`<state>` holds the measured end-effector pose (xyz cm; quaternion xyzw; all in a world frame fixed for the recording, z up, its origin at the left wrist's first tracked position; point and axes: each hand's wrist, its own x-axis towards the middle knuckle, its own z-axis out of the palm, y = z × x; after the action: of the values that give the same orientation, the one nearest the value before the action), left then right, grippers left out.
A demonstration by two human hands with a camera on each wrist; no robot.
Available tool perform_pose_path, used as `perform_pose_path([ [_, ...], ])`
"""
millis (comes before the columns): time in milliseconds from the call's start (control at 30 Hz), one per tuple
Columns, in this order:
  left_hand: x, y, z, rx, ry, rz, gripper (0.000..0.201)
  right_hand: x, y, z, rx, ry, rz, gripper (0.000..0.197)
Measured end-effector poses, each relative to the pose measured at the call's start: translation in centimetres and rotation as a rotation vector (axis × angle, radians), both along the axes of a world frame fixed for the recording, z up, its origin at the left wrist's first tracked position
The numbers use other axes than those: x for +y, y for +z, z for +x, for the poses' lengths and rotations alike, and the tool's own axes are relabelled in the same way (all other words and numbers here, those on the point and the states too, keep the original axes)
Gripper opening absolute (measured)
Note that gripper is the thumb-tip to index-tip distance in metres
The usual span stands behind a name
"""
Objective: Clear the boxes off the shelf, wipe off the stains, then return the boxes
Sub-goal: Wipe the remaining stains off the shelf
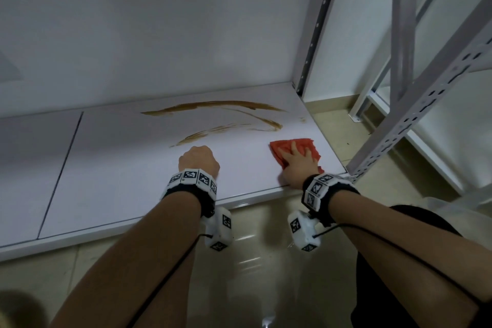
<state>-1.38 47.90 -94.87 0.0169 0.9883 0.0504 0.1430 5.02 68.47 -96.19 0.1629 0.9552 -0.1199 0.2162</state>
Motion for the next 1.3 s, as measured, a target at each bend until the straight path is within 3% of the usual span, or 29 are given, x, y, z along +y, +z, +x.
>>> perform_pose_path([
  [67,0.2,0.2,0.0,0.003,0.014,0.009,0.022,-1.5,-0.2,-0.2,-0.005,0.118,-0.018,0.089],
  [200,0.5,0.8,0.2,0.01,0.01,0.016,0.01,-3.5,-0.9,-1.3,0.002,0.36,0.016,0.081],
  [300,0.1,0.8,0.2,0.003,-0.001,0.008,0.009,-3.0,-1.2,-1.7,0.055,0.408,0.031,0.083],
  [467,-0.5,0.5,-0.1,-0.013,-0.021,0.015,0.013,2.3,-0.6,-0.7,0.071,0.0,0.019,0.087],
  [567,-0.2,0.4,0.0,0.012,-0.018,0.013,0.015,3.3,0.1,0.3,0.008,-0.087,0.026,0.086],
  [667,0.0,0.5,0.2,0.02,-0.007,0.004,0.02,1.2,-0.2,0.5,-0.013,0.03,0.028,0.089],
  [833,0.0,0.6,0.2,0.022,-0.017,0.004,0.01,-3.3,-0.9,-1.6,-0.02,0.398,0.05,0.083],
  [967,-0.1,0.6,0.0,0.024,-0.021,0.008,0.011,-3.1,-0.7,-2.7,0.004,0.561,0.095,0.078],
  [1033,-0.2,0.7,0.0,0.015,-0.014,0.017,0.011,-1.4,-1.2,-2.8,0.04,0.493,0.08,0.078],
  [1133,-0.4,0.8,-0.2,0.004,-0.009,0.023,0.014,1.9,-1.4,-2.6,0.097,0.216,0.044,0.078],
  [1233,-0.3,0.8,-0.4,-0.011,-0.003,0.034,0.017,4.2,-0.3,-1.9,0.022,-0.039,0.042,0.075],
  [1300,-0.2,0.9,-0.6,-0.022,-0.006,0.04,0.02,3.4,0.4,-1.5,-0.024,-0.094,0.059,0.081],
])
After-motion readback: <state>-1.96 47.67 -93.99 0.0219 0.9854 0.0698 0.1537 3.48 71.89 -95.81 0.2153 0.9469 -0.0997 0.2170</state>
